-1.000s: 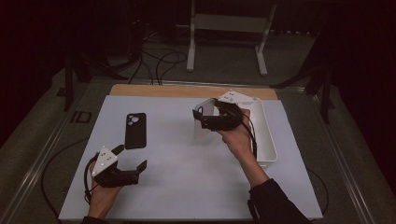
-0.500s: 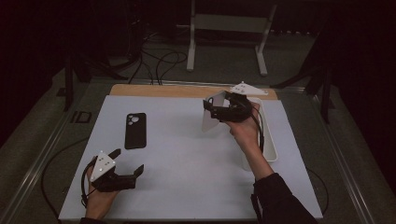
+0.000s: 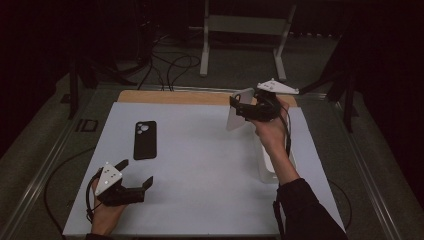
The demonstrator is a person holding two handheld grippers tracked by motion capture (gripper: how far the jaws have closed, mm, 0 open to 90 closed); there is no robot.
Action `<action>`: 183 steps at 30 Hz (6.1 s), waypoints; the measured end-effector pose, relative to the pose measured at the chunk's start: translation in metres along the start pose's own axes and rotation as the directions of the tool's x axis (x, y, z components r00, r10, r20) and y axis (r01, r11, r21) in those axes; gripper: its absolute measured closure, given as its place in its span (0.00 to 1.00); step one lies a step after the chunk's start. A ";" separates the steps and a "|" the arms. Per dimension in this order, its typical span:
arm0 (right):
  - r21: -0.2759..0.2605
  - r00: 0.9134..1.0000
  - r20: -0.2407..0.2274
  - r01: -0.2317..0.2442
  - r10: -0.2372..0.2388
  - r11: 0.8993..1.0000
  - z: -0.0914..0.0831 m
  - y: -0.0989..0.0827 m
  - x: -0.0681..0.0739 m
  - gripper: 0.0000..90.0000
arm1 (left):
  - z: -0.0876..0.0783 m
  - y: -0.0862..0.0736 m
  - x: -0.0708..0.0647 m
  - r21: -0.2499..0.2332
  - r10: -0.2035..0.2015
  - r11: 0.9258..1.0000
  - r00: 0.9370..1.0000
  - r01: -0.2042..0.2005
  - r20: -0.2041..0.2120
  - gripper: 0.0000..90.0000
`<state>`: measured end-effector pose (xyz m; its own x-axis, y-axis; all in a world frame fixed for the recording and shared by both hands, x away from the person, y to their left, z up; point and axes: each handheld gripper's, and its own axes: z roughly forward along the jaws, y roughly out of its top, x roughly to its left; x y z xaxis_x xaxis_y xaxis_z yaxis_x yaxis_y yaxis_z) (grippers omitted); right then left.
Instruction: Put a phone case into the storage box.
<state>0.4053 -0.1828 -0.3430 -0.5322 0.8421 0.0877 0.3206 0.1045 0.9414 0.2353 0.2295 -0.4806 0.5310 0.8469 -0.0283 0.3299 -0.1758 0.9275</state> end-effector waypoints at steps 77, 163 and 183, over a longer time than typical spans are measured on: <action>0.144 0.919 0.386 -0.148 0.082 0.978 0.037 -0.052 -0.108 0.18 | 0.000 0.000 -0.004 -0.012 -0.007 1.000 1.000 0.007 0.023 0.00; 0.207 0.997 0.077 -0.020 0.004 0.978 -0.001 -0.065 -0.046 0.10 | -0.001 -0.002 0.000 -0.003 -0.036 0.999 0.999 0.036 0.003 0.00; 0.116 0.996 -0.029 0.087 -0.084 0.989 -0.062 -0.097 -0.001 0.10 | -0.001 0.002 0.005 -0.002 -0.064 0.998 0.998 0.064 -0.021 0.00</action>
<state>0.3261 -0.2264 -0.4140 -0.5795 0.8148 0.0175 0.3622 0.2383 0.9011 0.2373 0.2336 -0.4785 0.4928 0.8665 -0.0797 0.3618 -0.1208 0.9244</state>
